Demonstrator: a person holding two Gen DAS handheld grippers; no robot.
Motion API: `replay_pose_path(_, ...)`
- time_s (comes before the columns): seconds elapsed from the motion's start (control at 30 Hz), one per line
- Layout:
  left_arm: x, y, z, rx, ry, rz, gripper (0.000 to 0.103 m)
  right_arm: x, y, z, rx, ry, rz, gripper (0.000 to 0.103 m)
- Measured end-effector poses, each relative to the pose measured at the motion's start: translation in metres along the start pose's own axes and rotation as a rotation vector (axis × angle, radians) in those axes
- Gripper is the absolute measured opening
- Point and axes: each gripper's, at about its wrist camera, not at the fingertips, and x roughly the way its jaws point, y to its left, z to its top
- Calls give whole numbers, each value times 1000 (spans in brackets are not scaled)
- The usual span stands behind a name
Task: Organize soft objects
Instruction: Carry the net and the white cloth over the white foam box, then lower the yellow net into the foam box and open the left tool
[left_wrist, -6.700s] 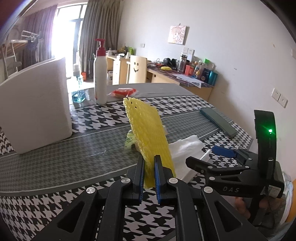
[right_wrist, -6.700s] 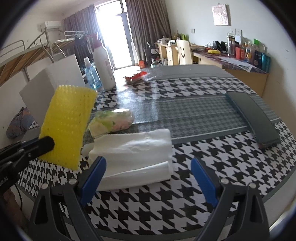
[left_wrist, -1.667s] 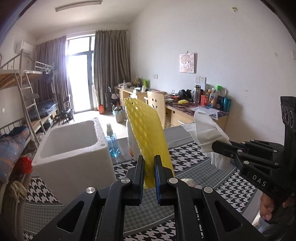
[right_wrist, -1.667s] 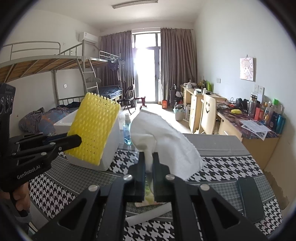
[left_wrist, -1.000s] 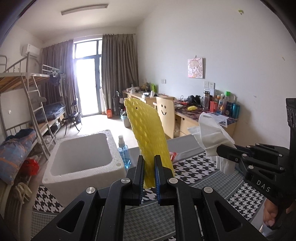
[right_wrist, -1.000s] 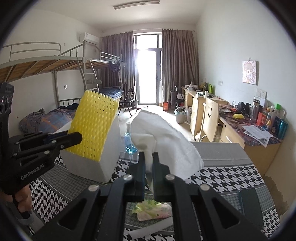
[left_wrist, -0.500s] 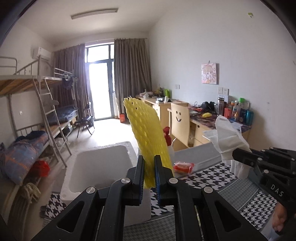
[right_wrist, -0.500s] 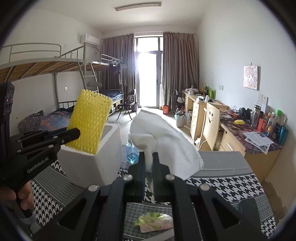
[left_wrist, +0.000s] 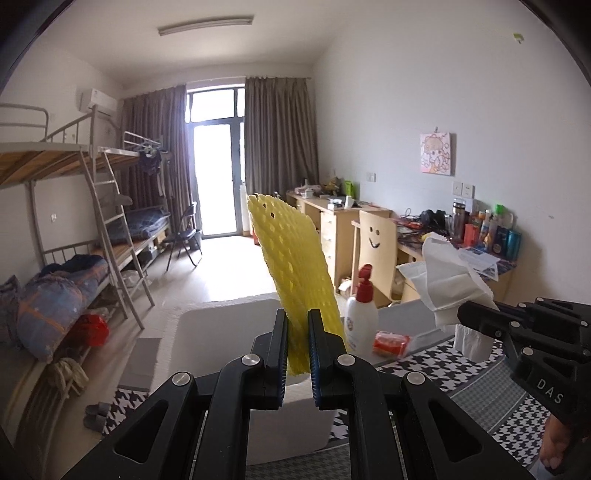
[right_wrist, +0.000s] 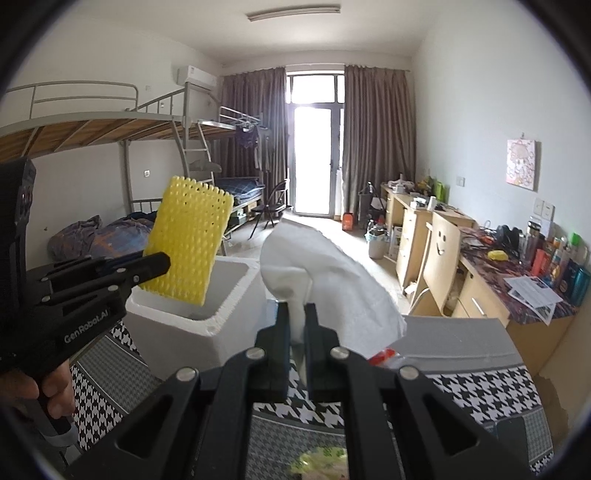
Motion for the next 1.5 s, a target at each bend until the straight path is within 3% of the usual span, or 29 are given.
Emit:
replay_pose_path(0.7, 9, 30, 7, -43, 16, 95, 11, 33, 24, 19, -26, 26, 111, 9)
replay_pose_path(1.5, 50, 47, -2, -104, 138, 133, 11, 68, 47, 29, -59, 90, 188, 9)
